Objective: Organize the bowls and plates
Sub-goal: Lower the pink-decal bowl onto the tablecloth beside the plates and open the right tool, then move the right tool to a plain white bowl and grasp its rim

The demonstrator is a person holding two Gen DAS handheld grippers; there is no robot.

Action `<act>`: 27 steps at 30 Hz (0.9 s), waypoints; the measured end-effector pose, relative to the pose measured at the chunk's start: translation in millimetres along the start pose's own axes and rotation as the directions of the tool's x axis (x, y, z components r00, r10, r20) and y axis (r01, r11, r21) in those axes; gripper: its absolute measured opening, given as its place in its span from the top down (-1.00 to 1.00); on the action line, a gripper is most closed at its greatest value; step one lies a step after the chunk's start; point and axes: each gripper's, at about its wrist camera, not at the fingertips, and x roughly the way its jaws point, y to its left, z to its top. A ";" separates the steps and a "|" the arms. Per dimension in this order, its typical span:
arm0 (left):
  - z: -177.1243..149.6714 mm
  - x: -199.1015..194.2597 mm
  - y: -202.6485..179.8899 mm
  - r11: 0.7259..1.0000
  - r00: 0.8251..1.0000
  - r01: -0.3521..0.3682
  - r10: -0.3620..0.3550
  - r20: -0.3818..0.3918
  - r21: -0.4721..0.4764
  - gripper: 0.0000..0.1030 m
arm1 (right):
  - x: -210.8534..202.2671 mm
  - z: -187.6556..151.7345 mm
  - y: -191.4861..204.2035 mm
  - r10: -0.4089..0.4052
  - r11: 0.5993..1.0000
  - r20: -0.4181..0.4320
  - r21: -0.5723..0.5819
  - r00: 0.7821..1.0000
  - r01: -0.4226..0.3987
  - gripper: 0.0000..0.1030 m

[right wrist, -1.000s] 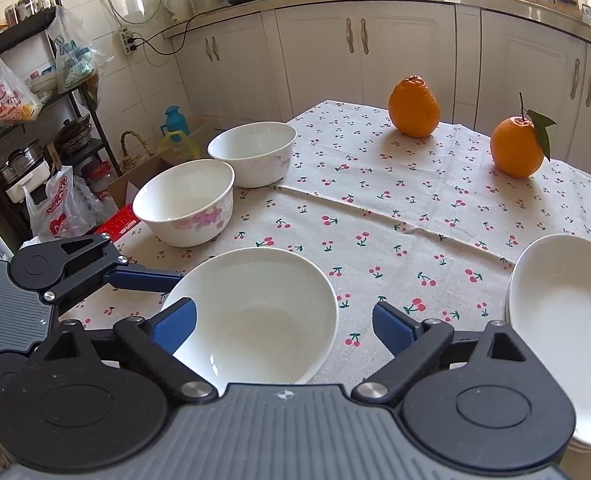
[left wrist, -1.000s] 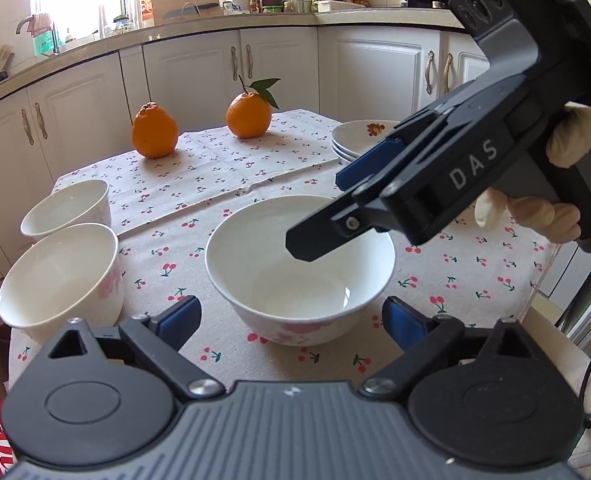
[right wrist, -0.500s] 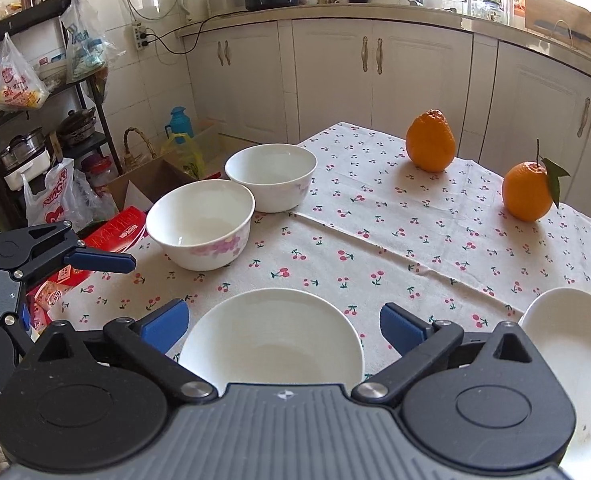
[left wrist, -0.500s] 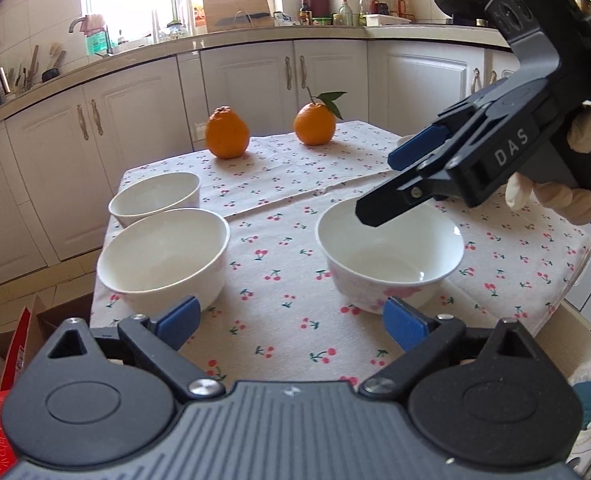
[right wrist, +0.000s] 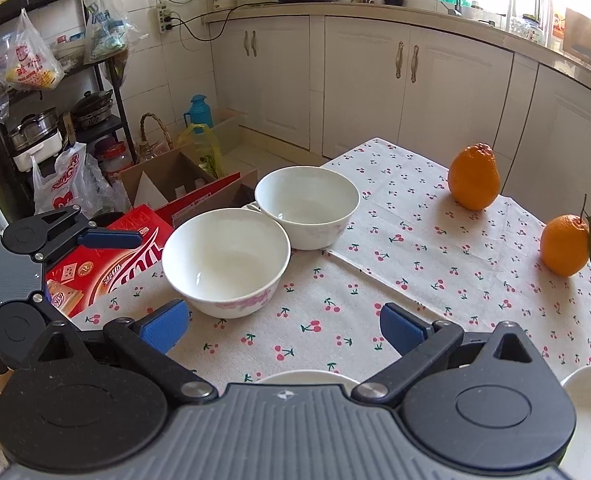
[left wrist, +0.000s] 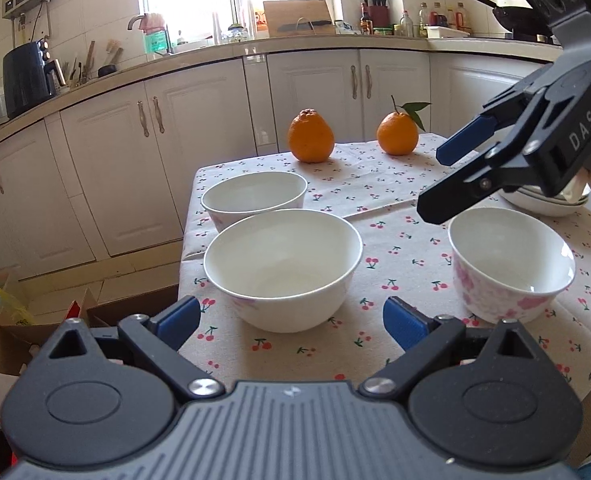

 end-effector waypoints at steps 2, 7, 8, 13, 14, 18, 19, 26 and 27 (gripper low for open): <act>0.0 4.3 3.5 1.000 1.000 0.003 -0.003 0.001 -0.004 -0.90 | 7.5 6.9 1.0 0.018 1.000 -0.012 -0.003 1.000 -0.018 -1.00; 0.7 13.9 6.6 1.000 1.000 0.010 -0.010 0.007 -0.006 -0.90 | 25.9 21.9 0.7 0.058 0.998 -0.035 0.002 0.998 -0.058 -1.00; 1.0 15.9 7.3 1.000 1.000 0.012 -0.012 0.007 -0.010 -0.90 | 30.5 25.0 0.7 0.068 0.998 -0.039 0.003 0.997 -0.068 -1.00; 1.7 27.7 10.9 1.000 1.000 0.015 -0.015 0.004 -0.026 -0.90 | 55.6 40.8 -3.5 0.137 0.990 -0.078 0.025 0.988 -0.135 -0.98; 1.1 29.0 11.4 0.999 1.000 0.020 -0.019 0.004 -0.028 -0.90 | 60.6 43.5 -4.8 0.144 0.989 -0.086 0.031 0.986 -0.142 -0.98; 0.3 34.3 12.0 0.999 1.000 0.026 -0.026 -0.002 -0.032 -0.89 | 76.3 49.6 -7.2 0.161 0.987 -0.110 0.041 0.981 -0.158 -0.90; 0.2 35.2 12.0 0.999 1.000 0.028 -0.028 -0.003 -0.034 -0.89 | 80.6 51.2 -7.7 0.165 0.986 -0.119 0.043 0.979 -0.161 -0.86; 0.3 38.2 15.0 0.998 0.999 0.041 -0.042 -0.002 -0.044 -0.87 | 97.6 50.0 -5.9 0.187 0.982 -0.161 0.047 0.969 -0.182 -0.61; 0.2 38.2 15.1 0.998 0.999 0.043 -0.043 -0.003 -0.044 -0.87 | 99.0 49.7 -5.3 0.189 0.982 -0.166 0.045 0.968 -0.184 -0.57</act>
